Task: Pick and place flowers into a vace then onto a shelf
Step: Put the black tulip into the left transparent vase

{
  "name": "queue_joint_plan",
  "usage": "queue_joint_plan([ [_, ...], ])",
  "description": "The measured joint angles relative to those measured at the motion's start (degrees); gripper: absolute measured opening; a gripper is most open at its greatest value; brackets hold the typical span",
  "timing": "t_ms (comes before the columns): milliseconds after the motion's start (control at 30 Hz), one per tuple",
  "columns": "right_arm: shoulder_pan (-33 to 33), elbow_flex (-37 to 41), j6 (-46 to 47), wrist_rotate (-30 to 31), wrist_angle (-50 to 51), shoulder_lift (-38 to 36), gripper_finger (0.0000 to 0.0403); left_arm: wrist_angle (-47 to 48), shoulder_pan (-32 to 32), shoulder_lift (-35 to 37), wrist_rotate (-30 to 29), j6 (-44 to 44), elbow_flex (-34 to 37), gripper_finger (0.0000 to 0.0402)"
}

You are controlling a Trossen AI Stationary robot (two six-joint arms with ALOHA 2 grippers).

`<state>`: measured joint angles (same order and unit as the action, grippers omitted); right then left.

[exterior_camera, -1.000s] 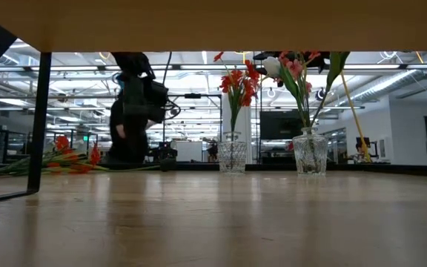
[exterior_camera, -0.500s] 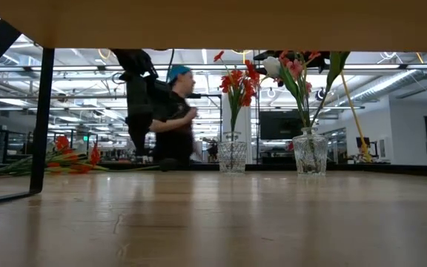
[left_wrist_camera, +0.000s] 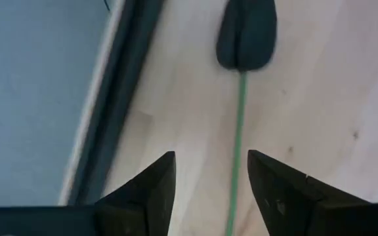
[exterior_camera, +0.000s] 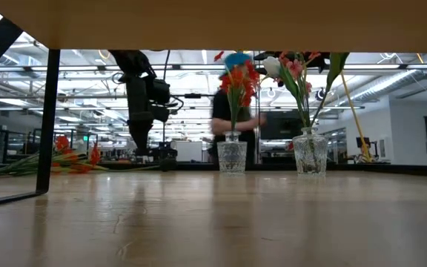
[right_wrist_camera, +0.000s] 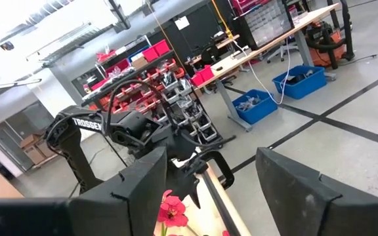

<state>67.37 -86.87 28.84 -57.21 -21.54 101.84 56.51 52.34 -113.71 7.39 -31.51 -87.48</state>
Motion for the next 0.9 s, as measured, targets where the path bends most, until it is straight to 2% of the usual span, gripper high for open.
queue_joint_plan([
  [133, 0.0, 0.0, 0.3, 0.0, 0.0, 0.0, 0.0226, -1.3, 0.1, 0.0, -2.3, -1.8, 0.0, 0.0178],
  [233, 0.0, 0.0, 0.2, 0.0, 0.0, 0.0, 0.0226, -1.1, 1.0, -0.6, 2.2, -1.3, 0.0, 0.0166],
  [500, 0.0, 0.0, -0.7, 0.0, 0.2, 0.0, 0.0226, 0.4, 1.1, -1.5, 7.6, -1.3, 0.0, 0.0143],
  [767, 0.0, 0.0, -1.0, 0.1, 0.4, 0.0, 0.0226, 1.5, 1.1, -1.6, 5.2, -1.1, 0.0, 0.0156],
  [900, 0.0, 0.0, -1.0, 0.1, 0.4, 0.0, 0.0226, 3.2, 1.9, -1.6, -1.3, 3.1, 0.0, 0.0156],
])
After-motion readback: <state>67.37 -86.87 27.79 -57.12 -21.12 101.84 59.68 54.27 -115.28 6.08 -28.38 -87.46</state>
